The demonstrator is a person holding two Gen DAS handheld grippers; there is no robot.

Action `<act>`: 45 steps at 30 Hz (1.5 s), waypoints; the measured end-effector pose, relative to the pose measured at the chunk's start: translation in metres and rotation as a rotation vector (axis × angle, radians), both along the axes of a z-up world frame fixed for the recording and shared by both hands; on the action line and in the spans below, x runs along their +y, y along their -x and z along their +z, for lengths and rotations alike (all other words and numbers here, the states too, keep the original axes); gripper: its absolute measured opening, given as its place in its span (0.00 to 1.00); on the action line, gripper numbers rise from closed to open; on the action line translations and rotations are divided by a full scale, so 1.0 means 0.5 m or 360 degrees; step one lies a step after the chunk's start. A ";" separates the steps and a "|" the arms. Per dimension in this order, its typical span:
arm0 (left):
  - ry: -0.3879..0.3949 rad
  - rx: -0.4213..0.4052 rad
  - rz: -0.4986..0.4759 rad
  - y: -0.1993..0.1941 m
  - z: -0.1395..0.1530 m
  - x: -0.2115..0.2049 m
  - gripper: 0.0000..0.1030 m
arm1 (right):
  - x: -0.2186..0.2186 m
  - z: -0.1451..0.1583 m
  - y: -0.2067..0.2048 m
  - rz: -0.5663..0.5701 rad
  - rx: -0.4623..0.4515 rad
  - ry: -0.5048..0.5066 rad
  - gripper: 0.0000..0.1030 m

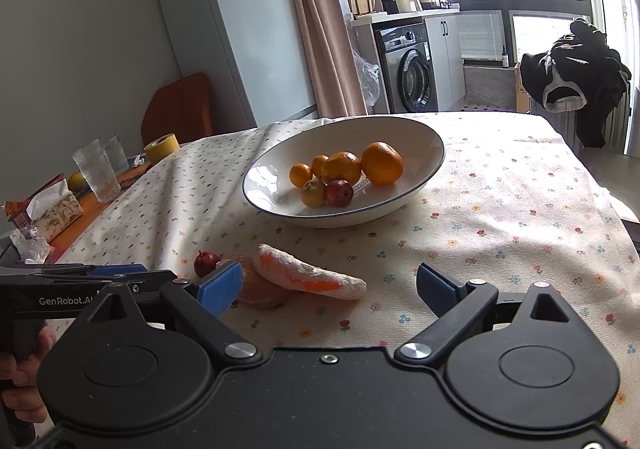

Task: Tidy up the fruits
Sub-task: 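Grasp the brown kiwi with the left gripper while the right grasps a plastic-bagged orange item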

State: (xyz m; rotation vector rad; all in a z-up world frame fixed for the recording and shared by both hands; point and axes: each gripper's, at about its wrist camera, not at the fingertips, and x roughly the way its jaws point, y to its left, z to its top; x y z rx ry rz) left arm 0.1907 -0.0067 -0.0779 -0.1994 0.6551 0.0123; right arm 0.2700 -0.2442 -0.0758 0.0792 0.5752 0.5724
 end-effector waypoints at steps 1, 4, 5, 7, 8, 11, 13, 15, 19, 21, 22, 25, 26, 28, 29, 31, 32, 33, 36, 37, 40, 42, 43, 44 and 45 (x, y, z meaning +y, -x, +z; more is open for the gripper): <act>0.0003 0.0003 -0.0003 -0.003 -0.002 -0.002 0.48 | 0.001 0.000 -0.003 0.0006 0.0000 -0.0002 0.88; 0.0002 0.0017 -0.0004 -0.013 -0.009 -0.007 0.40 | 0.008 -0.001 -0.011 0.0030 -0.0002 -0.0006 0.85; 0.0001 0.0020 -0.0002 -0.016 -0.011 -0.009 0.38 | 0.010 -0.002 -0.013 0.0035 -0.0003 -0.0007 0.85; -0.0004 0.0024 -0.0001 -0.020 -0.015 -0.012 0.35 | 0.014 -0.002 -0.017 0.0049 -0.0004 -0.0010 0.82; -0.0006 0.0029 -0.0001 -0.022 -0.016 -0.013 0.34 | 0.016 -0.002 -0.019 0.0057 -0.0004 -0.0011 0.80; 0.0005 0.0066 0.0004 -0.027 -0.025 -0.015 0.32 | 0.022 -0.004 -0.026 0.0082 0.0000 -0.0016 0.80; -0.0015 0.0062 0.0009 -0.026 -0.028 -0.018 0.31 | 0.027 -0.006 -0.031 0.0098 0.0000 -0.0007 0.80; -0.0035 0.0060 0.0014 -0.027 -0.030 -0.021 0.29 | 0.035 -0.008 -0.036 0.0126 -0.0003 0.0005 0.79; -0.0017 0.0053 0.0022 -0.027 -0.029 -0.016 0.24 | 0.052 -0.019 -0.049 0.0186 0.0018 0.0060 0.79; -0.0012 0.0050 0.0021 -0.027 -0.028 -0.014 0.24 | 0.057 -0.029 -0.052 0.0212 0.0047 0.0077 0.77; -0.0008 0.0048 0.0022 -0.026 -0.028 -0.013 0.24 | 0.056 -0.031 -0.052 0.0219 0.0053 0.0078 0.76; 0.0010 0.0043 0.0027 -0.027 -0.030 -0.010 0.24 | 0.051 -0.033 -0.046 0.0228 0.0029 0.0096 0.70; 0.0016 0.0041 0.0028 -0.028 -0.030 -0.010 0.24 | 0.049 -0.032 -0.044 0.0227 0.0025 0.0104 0.66; 0.0025 0.0039 0.0029 -0.027 -0.029 -0.010 0.24 | 0.044 -0.029 -0.043 0.0228 0.0029 0.0111 0.58; 0.0027 0.0037 0.0029 -0.025 -0.029 -0.009 0.24 | 0.041 -0.028 -0.043 0.0228 0.0030 0.0117 0.52; 0.0030 0.0034 0.0029 -0.025 -0.029 -0.009 0.24 | 0.037 -0.028 -0.045 0.0239 0.0032 0.0126 0.50; 0.0032 0.0034 0.0030 -0.024 -0.029 -0.008 0.24 | 0.037 -0.029 -0.045 0.0240 0.0029 0.0128 0.49; 0.0036 0.0032 0.0032 -0.023 -0.029 -0.007 0.24 | 0.037 -0.028 -0.046 0.0237 0.0030 0.0129 0.48; 0.0045 0.0029 0.0040 -0.019 -0.027 -0.003 0.24 | 0.034 -0.026 -0.052 0.0215 0.0064 0.0097 0.47; 0.0046 0.0027 0.0044 -0.018 -0.026 -0.002 0.24 | 0.031 -0.026 -0.055 0.0205 0.0083 0.0075 0.47; 0.0057 0.0025 0.0059 -0.016 -0.026 0.004 0.24 | 0.022 -0.025 -0.068 0.0166 0.0159 -0.0004 0.47; 0.0061 0.0023 0.0062 -0.016 -0.026 0.006 0.24 | 0.018 -0.025 -0.074 0.0143 0.0183 -0.0044 0.47; 0.0060 0.0023 0.0060 -0.016 -0.027 0.006 0.24 | 0.018 -0.024 -0.076 0.0135 0.0175 -0.0047 0.47; 0.0058 0.0021 0.0060 -0.016 -0.027 0.007 0.24 | 0.020 -0.024 -0.078 0.0128 0.0167 -0.0045 0.47; 0.0058 0.0021 0.0060 -0.016 -0.028 0.007 0.24 | 0.021 -0.022 -0.080 0.0124 0.0163 -0.0043 0.47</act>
